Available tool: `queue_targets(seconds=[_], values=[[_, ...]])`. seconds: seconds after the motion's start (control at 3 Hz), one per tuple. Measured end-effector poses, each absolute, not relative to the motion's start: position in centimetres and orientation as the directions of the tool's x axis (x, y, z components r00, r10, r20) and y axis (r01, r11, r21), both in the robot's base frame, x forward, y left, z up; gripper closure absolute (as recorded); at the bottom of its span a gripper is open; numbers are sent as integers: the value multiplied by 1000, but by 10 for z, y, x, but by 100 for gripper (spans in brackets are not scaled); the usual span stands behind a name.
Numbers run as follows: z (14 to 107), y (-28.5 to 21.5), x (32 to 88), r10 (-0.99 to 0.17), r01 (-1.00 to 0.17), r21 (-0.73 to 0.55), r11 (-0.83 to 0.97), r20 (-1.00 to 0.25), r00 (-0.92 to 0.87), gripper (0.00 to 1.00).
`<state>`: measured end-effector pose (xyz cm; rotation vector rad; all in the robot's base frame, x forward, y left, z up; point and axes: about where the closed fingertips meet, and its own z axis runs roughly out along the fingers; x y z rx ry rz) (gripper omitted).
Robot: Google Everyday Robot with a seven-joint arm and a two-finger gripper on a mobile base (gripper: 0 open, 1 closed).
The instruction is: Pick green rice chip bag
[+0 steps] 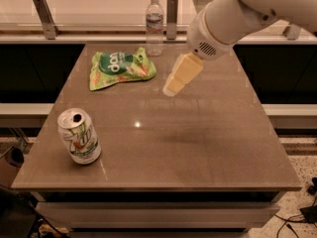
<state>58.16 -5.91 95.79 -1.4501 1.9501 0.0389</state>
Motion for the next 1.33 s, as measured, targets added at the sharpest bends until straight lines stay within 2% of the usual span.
queue_targets(seconds=[0.33,0.67,1.33], values=[[957,-10,621,-783,-846,-377,378,-617,-75,0],[955,-2,626,-784,-852,-372,367,-617,-68,0],[927,43,658,-756,-880,-337,334,-653,-37,0]])
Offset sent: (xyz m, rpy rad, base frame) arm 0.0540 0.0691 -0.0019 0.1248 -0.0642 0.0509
